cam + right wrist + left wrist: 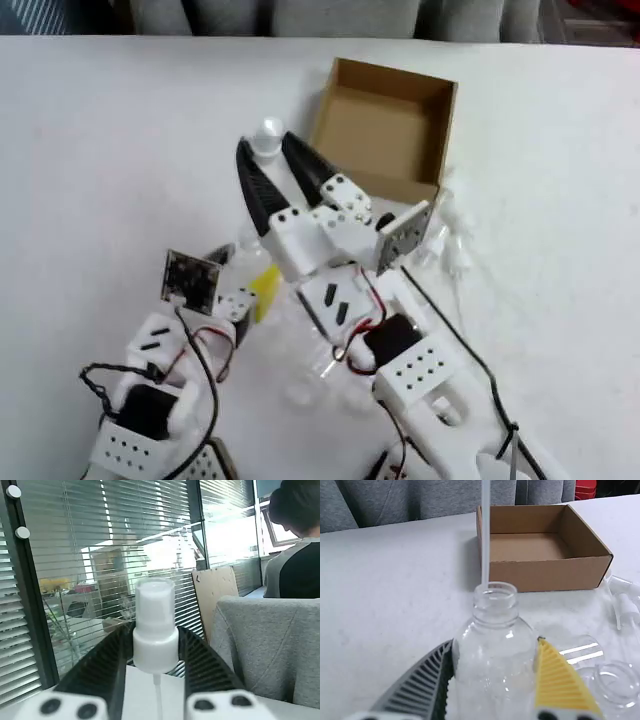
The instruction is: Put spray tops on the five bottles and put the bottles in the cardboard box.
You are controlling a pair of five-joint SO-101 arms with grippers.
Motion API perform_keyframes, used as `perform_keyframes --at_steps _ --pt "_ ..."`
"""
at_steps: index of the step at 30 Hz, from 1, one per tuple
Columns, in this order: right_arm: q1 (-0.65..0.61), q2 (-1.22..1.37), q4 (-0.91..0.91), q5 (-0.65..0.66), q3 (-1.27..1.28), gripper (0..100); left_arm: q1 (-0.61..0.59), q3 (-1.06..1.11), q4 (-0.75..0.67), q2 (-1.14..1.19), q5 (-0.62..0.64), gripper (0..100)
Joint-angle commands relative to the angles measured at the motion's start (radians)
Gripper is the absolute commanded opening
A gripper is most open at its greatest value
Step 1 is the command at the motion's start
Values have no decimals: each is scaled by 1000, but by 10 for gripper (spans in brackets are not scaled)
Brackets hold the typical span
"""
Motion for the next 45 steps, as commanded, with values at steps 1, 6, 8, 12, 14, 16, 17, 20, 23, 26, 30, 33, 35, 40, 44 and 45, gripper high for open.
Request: perform_keyframes --at_steps 1,6,8,12,14,16,17,20,23,26,30,33,35,40,44,45 --pt "4 -1 -22 14 -8 17 5 -3 -3 -19 6 120" --pt "1 -54 -21 14 21 17 5 -3 0 -19 6 120" --pt "-22 -102 -13 15 49 17 5 -3 0 -19 6 120" --pt "-51 -168 79 15 71 17 5 -3 0 -19 6 120" --pt "-50 -177 93 15 89 17 5 -3 0 -19 6 120" --pt "-48 -182 91 15 110 17 5 -3 0 -19 6 120" --pt "-53 -182 91 15 120 17 5 -3 0 -19 6 120" --pt "-56 -176 93 14 135 17 5 -3 0 -19 6 120" --pt "-53 -177 94 12 144 17 4 -3 0 -19 6 120" --pt "-56 -176 96 9 164 17 4 -3 0 -19 6 120" --pt "-56 -176 99 12 187 17 4 -3 0 -19 6 120" --pt "-59 -176 99 14 212 17 4 -3 0 -19 6 120" --pt "-77 -176 99 15 218 17 4 -3 0 -19 6 120" --pt "-110 -174 110 15 235 17 4 -3 0 -19 6 120" --pt "-110 -174 156 15 235 17 4 -3 0 -19 6 120" --pt "-110 -174 171 15 236 17 4 -3 0 -19 6 120"
